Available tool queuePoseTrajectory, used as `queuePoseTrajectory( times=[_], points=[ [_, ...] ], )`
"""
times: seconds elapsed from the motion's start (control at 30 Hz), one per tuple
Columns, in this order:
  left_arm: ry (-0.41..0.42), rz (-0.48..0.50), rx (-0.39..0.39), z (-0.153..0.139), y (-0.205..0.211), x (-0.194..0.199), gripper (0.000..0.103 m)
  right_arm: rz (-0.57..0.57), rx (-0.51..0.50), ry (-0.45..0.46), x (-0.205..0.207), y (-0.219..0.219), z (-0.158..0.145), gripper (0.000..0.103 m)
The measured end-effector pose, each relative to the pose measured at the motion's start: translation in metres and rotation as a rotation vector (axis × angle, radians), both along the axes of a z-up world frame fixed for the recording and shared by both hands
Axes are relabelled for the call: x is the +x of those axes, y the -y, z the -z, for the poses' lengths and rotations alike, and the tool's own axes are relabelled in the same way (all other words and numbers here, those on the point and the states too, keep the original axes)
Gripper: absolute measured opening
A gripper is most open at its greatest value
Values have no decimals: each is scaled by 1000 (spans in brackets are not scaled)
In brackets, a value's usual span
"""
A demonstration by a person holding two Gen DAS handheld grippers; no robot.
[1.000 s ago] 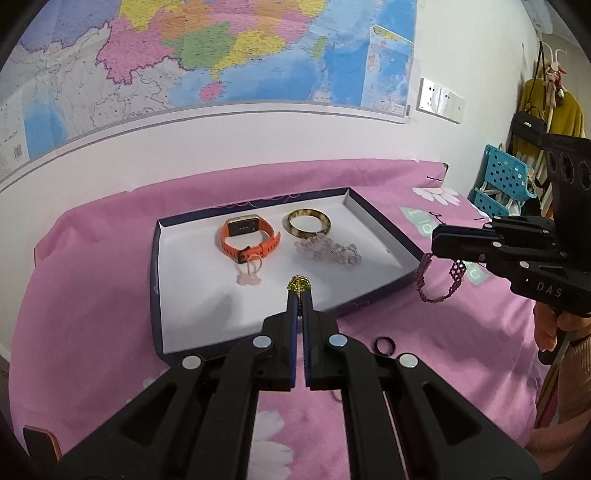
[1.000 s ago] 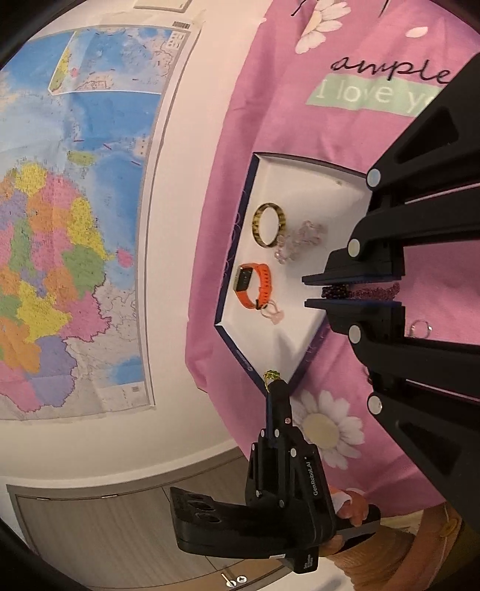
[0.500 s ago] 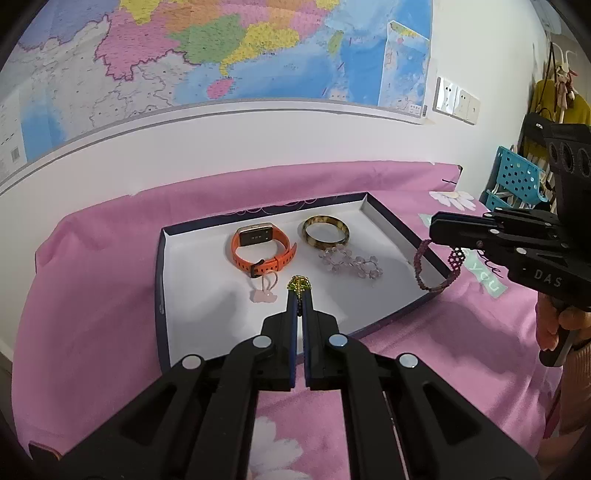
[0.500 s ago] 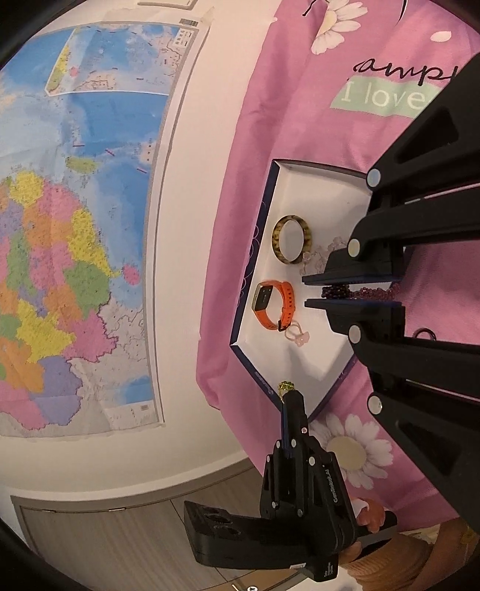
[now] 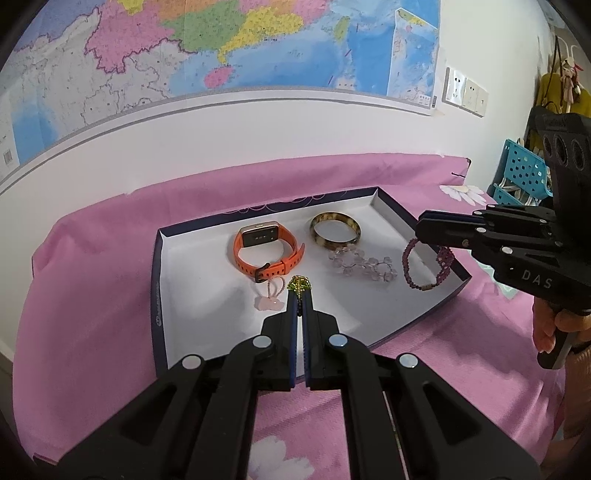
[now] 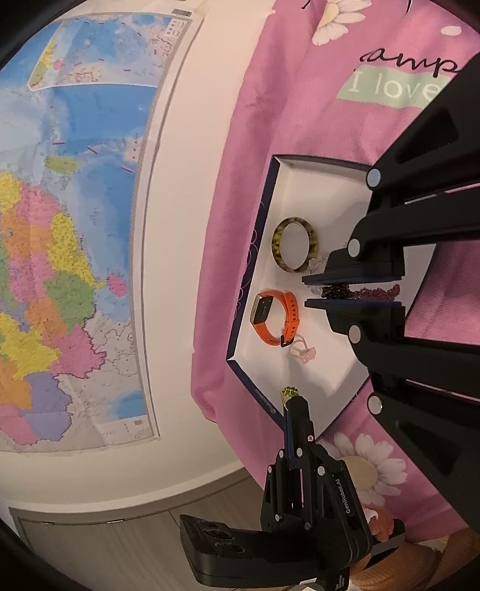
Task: Organize jewelry
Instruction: 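Open both tools to release the keychain and red strand in the tray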
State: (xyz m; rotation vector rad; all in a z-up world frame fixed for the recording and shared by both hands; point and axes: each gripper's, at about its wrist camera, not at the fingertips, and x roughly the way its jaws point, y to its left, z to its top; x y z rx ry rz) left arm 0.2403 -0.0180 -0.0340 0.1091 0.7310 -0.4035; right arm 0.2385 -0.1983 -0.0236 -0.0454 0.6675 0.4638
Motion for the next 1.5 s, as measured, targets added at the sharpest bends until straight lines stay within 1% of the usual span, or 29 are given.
queuePoseTrajectory(
  times=[0.6,1.03,1.5],
  points=[
    [-34,-8,13,11,1,14,3,6,1,-36,17,-2,11,6],
    [-53,-6,25,16,3,19,3,6,12,-47,21,-1,14,6],
    [-75,-4,37,21,5,22,3,-6,34,-82,28,-2,20,6]
  ],
)
